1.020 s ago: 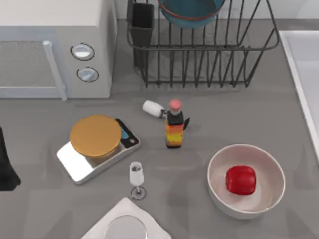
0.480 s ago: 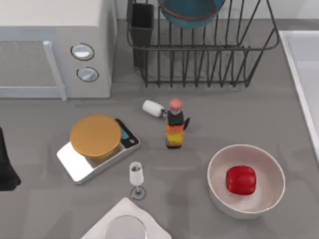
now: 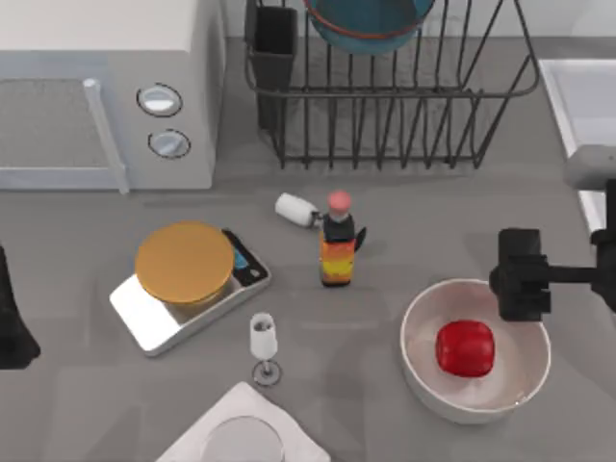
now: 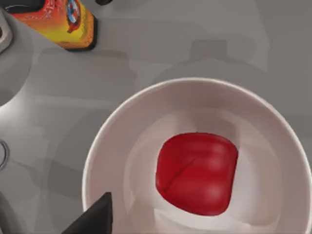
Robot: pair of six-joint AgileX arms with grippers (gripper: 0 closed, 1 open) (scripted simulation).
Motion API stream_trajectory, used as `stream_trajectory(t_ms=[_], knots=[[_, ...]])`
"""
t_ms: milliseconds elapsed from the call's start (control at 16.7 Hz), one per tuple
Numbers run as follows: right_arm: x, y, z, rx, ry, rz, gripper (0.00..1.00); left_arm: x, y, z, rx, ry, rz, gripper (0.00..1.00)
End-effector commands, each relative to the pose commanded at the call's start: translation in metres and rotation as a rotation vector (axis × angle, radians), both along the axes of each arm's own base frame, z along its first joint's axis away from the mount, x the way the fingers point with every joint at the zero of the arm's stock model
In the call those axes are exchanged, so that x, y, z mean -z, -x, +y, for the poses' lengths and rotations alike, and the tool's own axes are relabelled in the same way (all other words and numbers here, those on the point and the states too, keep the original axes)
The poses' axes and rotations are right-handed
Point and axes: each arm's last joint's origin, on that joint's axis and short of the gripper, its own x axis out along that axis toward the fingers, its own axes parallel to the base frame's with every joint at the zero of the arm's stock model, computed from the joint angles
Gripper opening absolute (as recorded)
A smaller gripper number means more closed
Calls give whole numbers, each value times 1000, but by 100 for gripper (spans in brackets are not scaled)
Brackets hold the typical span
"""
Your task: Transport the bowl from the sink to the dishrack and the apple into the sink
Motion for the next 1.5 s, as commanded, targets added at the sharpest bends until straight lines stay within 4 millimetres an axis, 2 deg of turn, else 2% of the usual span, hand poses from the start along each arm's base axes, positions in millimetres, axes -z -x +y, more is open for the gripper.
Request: stream_trajectory(t_ms=[240,480,660,1020,1260,1500], knots=[[19,-39,47,12,143,313,100,0,0,0,0,0,0,100],[35,-67,73,43,245,476,100,0,0,0,0,0,0,100],[40,-78,80,57,279,521,100,0,0,0,0,0,0,100],[42,-79,79,59,280,524,100,0,0,0,0,0,0,100],[77,-81,81,60,296,545,100,0,0,0,0,0,0,100],[110,-86,85,56,259,494,100,0,0,0,0,0,0,100]])
